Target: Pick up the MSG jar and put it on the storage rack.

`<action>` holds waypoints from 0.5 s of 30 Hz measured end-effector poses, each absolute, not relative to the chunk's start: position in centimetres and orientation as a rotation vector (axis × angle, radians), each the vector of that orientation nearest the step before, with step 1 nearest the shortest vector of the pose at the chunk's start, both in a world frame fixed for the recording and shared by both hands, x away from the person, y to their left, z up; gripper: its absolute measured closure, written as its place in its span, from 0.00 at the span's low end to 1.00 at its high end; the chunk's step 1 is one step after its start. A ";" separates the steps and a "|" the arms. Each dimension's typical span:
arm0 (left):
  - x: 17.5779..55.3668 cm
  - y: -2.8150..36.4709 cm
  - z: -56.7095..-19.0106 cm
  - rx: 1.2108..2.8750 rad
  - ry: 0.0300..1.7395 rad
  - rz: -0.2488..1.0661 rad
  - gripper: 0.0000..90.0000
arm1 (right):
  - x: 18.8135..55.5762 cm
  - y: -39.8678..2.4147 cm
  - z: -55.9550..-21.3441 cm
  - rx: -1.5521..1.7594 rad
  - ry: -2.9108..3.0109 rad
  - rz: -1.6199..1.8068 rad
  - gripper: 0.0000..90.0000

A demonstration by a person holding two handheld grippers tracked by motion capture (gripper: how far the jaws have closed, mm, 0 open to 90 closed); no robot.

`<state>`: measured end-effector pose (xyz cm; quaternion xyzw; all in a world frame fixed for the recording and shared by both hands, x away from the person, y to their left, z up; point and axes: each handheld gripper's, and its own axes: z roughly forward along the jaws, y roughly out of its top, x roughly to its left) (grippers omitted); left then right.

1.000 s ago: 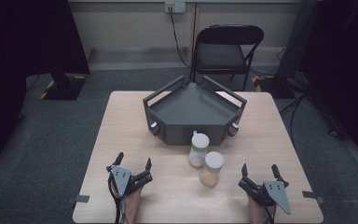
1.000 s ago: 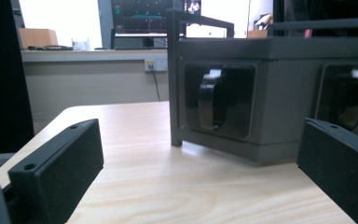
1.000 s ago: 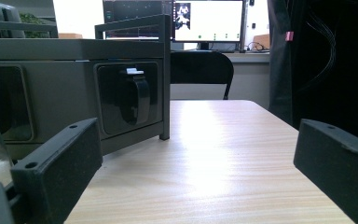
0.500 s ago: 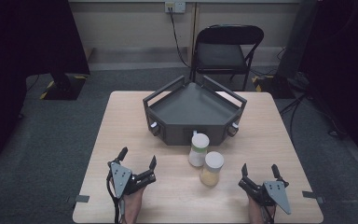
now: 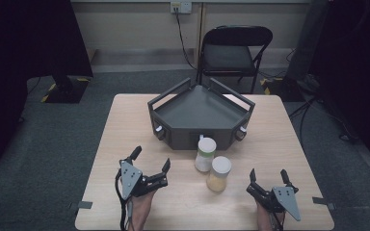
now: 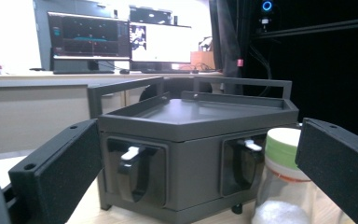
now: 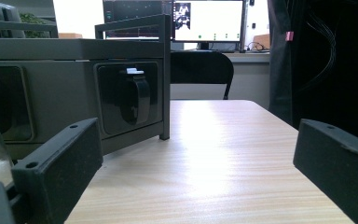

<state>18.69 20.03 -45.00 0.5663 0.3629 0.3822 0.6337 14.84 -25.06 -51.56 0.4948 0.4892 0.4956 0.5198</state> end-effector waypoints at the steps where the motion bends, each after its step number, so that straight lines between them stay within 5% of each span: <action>1: 18.9 20.0 -44.9 1.296 0.820 0.862 0.00 | 14.8 -25.1 -51.6 1.186 1.173 1.188 0.00; 15: 22.4 18.2 -42.8 1.366 0.684 0.732 0.01 | 14.8 -25.1 -51.6 1.186 1.174 1.189 0.00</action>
